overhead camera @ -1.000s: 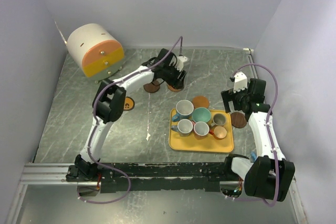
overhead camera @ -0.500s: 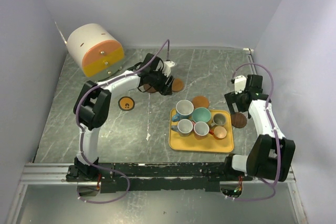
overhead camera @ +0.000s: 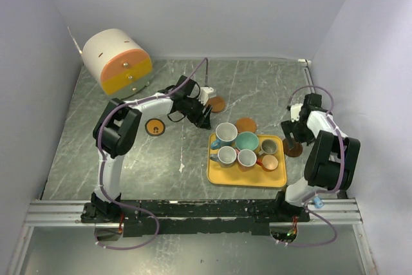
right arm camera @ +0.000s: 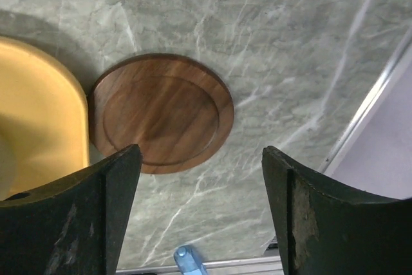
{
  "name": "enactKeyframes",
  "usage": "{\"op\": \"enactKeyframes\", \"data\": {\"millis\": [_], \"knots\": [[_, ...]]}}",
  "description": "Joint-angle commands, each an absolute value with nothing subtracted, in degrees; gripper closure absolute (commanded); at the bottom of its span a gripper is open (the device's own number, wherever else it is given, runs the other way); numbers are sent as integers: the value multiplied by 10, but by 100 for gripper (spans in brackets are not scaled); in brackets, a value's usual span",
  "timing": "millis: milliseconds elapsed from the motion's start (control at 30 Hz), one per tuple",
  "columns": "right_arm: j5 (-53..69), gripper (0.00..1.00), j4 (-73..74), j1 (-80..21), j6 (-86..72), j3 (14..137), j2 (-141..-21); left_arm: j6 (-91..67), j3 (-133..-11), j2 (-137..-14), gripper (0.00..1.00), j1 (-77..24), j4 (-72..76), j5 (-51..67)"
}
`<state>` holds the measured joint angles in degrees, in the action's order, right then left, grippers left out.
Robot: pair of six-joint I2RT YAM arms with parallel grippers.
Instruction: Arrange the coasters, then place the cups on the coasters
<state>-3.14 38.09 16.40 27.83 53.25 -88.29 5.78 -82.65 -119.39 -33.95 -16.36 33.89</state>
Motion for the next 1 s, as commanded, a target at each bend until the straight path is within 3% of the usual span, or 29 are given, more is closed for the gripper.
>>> {"op": "enactKeyframes", "data": {"millis": [0,533,967], "knots": [[-46,27,363,168,264,552,-925,55,-818,-1210,32,-342,-119,390],[-10,51,313,165,227,626,-1030,73,-809,-1247,34,-361,-102,441],[-4,60,270,103,191,672,-1062,108,-755,-1237,50,-386,-105,495]]}}
